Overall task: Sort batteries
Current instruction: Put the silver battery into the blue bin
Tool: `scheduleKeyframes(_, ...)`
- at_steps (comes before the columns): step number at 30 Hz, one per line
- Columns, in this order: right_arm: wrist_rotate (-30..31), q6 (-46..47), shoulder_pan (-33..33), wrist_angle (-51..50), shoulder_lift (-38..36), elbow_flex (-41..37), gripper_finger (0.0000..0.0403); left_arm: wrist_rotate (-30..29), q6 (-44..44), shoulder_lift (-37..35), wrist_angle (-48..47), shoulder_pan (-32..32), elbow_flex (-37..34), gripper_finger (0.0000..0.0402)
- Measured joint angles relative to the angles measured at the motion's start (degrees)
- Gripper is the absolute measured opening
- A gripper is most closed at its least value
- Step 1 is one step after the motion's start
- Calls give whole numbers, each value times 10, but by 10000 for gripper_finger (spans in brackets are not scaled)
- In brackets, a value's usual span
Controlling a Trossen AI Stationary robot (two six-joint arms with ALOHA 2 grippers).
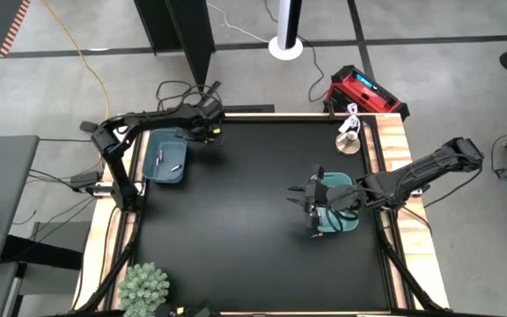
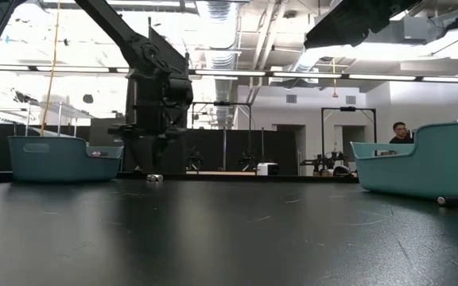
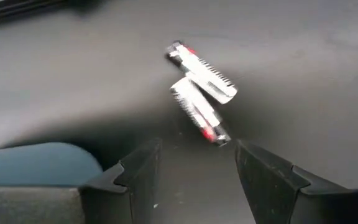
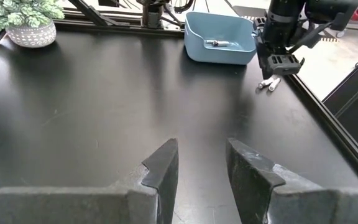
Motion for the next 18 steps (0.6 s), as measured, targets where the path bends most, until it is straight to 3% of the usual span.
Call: scheduleKeyframes(18,0,0,0,13,0,0,150,10,-1,0,23,10,0,198)
